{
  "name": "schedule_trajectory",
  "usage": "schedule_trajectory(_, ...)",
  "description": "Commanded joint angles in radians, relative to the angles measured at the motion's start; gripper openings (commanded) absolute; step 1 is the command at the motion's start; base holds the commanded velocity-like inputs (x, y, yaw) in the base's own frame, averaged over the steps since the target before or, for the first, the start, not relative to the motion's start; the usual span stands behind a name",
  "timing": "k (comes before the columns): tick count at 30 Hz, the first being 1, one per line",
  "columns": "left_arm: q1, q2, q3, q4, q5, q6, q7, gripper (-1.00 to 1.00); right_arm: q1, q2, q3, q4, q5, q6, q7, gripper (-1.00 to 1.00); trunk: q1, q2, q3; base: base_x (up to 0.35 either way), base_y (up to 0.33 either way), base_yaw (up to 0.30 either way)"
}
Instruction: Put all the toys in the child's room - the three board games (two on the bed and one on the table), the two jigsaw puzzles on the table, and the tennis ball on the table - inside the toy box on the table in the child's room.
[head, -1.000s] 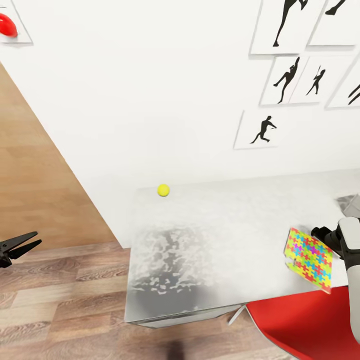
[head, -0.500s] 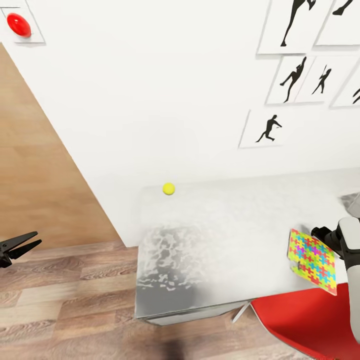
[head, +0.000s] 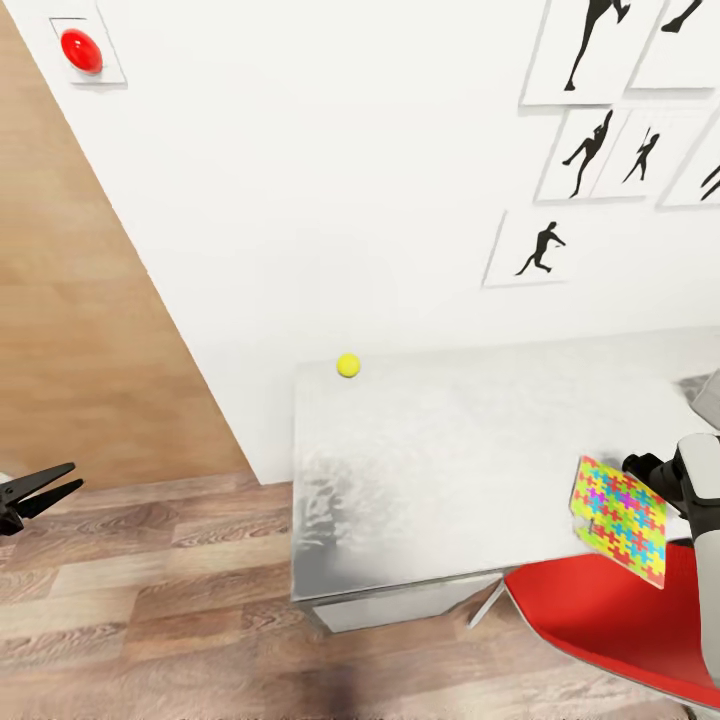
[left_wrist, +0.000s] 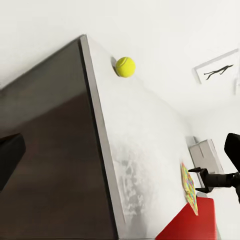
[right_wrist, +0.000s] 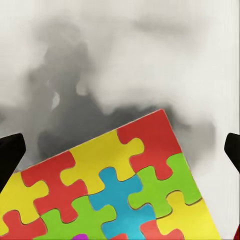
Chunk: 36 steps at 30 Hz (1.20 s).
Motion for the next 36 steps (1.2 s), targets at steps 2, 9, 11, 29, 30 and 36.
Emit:
schedule_trajectory(2,-0.001,0.0,0.0,0.0,0.002,0.007,-0.002,1.0,-0.001,0.0,0.0,-0.001,-0.011,0.002,-0.01,1.0,0.0,-0.001,-0.001,-0.106,0.066,0.0)
schedule_trajectory(9,-0.001,0.0,0.001,0.0,0.002,0.007,-0.002,1.0,-0.001,0.0,0.0,-0.001,-0.012,0.002,-0.01,1.0,0.0,-0.001,-0.001,-0.092,0.054,0.0)
schedule_trajectory(11,-0.001,0.0,0.001,0.0,0.002,0.007,-0.002,1.0,-0.001,0.0,0.0,-0.001,-0.012,0.002,-0.01,1.0,0.0,-0.001,-0.001,-0.096,0.169,0.0)
schedule_trajectory(29,-0.001,0.0,0.0,0.0,0.002,0.007,-0.002,1.0,-0.001,0.0,-0.001,-0.001,-0.014,0.003,-0.001,1.0,0.0,-0.001,0.0,-0.02,0.127,0.0)
schedule_trajectory(30,-0.001,0.0,0.001,0.0,0.002,0.007,-0.002,1.0,-0.001,0.0,-0.001,-0.001,-0.014,0.003,-0.001,1.0,0.0,-0.001,0.0,0.0,0.006,0.0)
schedule_trajectory(36,-0.001,0.0,0.0,0.0,0.002,0.007,-0.002,1.0,-0.001,-0.001,-0.003,-0.007,-0.017,0.008,-0.001,1.0,0.0,-0.001,0.007,0.0,0.002,0.0)
